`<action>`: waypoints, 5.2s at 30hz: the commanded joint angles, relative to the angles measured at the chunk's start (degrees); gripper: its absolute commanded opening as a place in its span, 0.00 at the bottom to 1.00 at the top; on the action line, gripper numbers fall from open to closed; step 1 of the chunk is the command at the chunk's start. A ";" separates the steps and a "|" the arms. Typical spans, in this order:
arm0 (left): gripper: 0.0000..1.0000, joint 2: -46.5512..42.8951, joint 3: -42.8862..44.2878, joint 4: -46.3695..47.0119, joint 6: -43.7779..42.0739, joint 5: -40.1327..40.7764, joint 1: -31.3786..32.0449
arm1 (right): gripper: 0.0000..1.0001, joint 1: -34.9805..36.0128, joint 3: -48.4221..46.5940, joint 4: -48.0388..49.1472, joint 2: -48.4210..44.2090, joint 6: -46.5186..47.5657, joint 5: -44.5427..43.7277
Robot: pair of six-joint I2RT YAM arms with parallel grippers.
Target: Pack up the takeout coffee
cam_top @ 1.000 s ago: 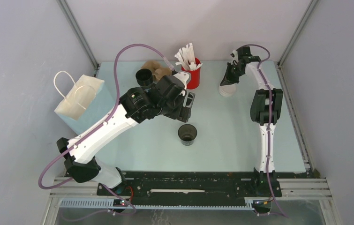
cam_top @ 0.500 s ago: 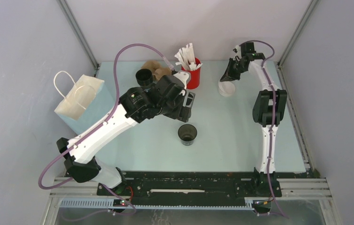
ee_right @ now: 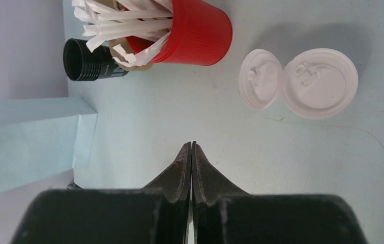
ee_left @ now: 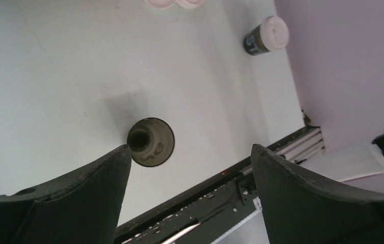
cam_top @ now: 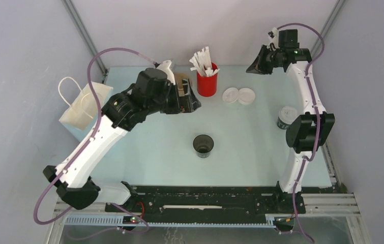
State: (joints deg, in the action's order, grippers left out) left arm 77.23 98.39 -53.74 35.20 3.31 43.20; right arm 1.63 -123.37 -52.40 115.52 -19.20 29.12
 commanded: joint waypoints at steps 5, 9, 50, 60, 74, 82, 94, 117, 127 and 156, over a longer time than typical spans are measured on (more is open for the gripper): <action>0.92 -8.18 -8.27 5.54 5.34 -4.97 0.18 | 0.37 6.82 5.27 1.48 4.52 2.08 -14.06; 0.92 -9.56 -9.01 3.19 4.50 -4.15 0.14 | 0.70 7.36 3.88 0.73 7.84 -6.19 -18.73; 0.92 -5.61 -7.26 2.08 2.86 -7.03 0.15 | 0.15 6.60 -5.21 4.45 21.23 -1.75 -22.89; 0.93 -5.72 -4.28 1.06 2.73 -5.98 -0.87 | 0.09 3.56 -2.83 3.76 12.92 -6.89 -11.86; 0.98 -9.58 -6.62 31.79 13.47 -19.23 -10.05 | 0.08 4.13 49.33 75.13 -27.03 -78.47 34.75; 1.00 -10.76 -8.52 51.01 21.55 -21.63 -10.07 | 0.08 19.08 51.22 100.51 -32.10 -105.69 23.69; 1.00 -19.61 -17.59 50.57 28.47 -16.05 -10.07 | 0.06 26.14 51.21 99.70 -34.58 -104.95 19.41; 1.00 -15.31 -19.81 60.62 38.63 -27.52 -9.45 | 0.03 30.28 51.21 99.42 -33.26 -103.49 18.56; 1.00 -16.65 -20.77 59.57 38.13 -26.83 -9.75 | 0.03 29.20 51.27 97.77 -33.96 -101.89 18.46; 1.00 -15.53 -19.99 57.18 37.68 -27.05 -10.25 | 0.02 28.16 51.26 93.42 -34.73 -97.39 20.74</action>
State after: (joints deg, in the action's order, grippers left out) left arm 61.84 78.41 3.09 73.52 -22.72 33.21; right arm 29.56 -71.72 41.85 82.39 -116.46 48.80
